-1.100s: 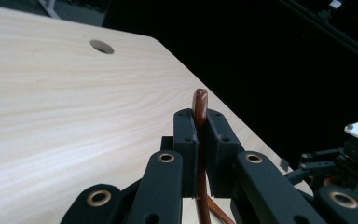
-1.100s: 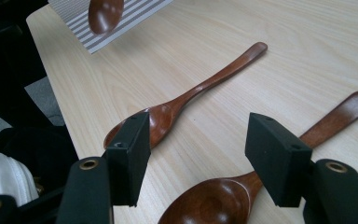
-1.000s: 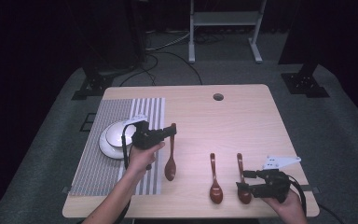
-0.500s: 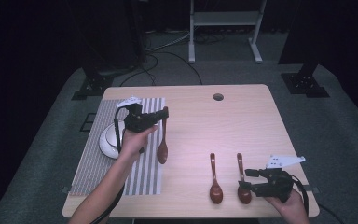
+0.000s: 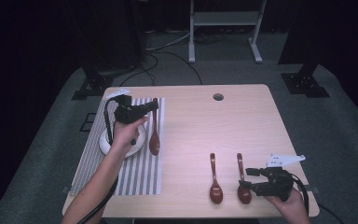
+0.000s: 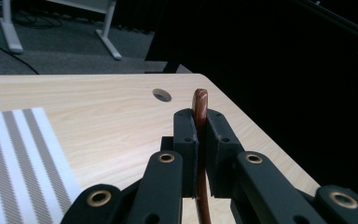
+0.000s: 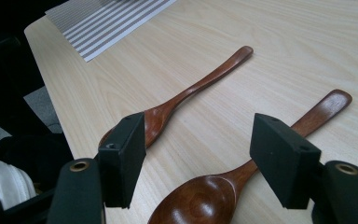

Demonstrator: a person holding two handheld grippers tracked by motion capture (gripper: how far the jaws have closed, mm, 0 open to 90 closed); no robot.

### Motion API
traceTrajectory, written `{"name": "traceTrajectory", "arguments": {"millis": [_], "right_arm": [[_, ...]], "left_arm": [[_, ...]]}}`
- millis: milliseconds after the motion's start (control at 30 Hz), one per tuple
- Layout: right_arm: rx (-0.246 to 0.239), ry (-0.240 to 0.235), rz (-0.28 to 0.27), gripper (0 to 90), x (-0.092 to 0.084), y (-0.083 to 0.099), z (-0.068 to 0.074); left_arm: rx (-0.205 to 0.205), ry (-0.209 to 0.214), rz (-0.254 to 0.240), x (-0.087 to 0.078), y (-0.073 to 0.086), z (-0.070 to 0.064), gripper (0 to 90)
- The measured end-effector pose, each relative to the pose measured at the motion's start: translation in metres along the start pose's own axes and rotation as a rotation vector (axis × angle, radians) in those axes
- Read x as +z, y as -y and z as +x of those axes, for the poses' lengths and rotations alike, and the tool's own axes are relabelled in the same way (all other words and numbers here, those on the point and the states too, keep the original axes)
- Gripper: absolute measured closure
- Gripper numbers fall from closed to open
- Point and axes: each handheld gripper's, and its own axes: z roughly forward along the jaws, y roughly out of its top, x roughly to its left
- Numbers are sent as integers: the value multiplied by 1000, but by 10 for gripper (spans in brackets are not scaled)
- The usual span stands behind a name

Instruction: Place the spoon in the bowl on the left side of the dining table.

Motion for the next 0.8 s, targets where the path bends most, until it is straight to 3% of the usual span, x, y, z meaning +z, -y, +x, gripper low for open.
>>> {"name": "traceTrajectory", "arguments": {"millis": [800], "right_arm": [[5, 6, -7, 337, -4, 0, -2]], "left_arm": [[-45, -118, -76, -32, -35, 35, 842]]}}
